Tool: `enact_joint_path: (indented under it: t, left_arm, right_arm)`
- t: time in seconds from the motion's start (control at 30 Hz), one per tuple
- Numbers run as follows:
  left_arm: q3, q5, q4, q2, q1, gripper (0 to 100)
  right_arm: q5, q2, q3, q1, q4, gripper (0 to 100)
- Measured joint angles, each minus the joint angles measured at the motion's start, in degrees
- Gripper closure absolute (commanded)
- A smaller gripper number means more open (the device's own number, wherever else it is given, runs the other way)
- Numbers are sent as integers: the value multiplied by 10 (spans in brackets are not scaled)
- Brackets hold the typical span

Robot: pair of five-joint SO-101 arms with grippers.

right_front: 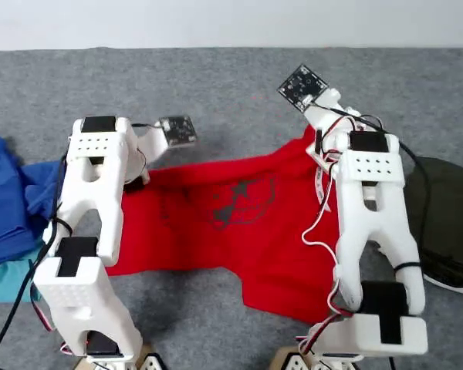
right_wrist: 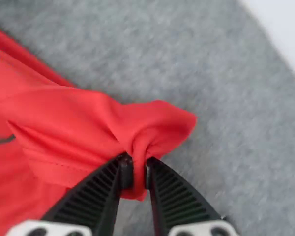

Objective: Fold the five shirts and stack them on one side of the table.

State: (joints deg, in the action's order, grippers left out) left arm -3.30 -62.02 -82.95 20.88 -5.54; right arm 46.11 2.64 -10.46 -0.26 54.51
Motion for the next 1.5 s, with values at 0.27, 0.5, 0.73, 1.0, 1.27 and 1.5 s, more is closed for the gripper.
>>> enact_joint_path:
  t: [0.27,0.5,0.73,1.0,1.27,1.5]
  left_arm:
    - [-76,-62,-135,0,-1,994]
    - [-99,-88,-158,0,-11,971]
    - [-47,-110,-158,0,-11,971]
    - [81,-138,-158,-33,3,972]
    - [46,-126,-157,69,3,950]
    - [-101,-63,-160,174,3,914]
  right_arm:
    - [0,61,0,0,125,983]
    - [0,106,0,0,224,983]
    - [0,112,1,-1,324,983]
    - [0,112,1,-27,385,983]
    - [0,80,-43,-30,322,943]
    - [-45,61,-44,-26,274,745]
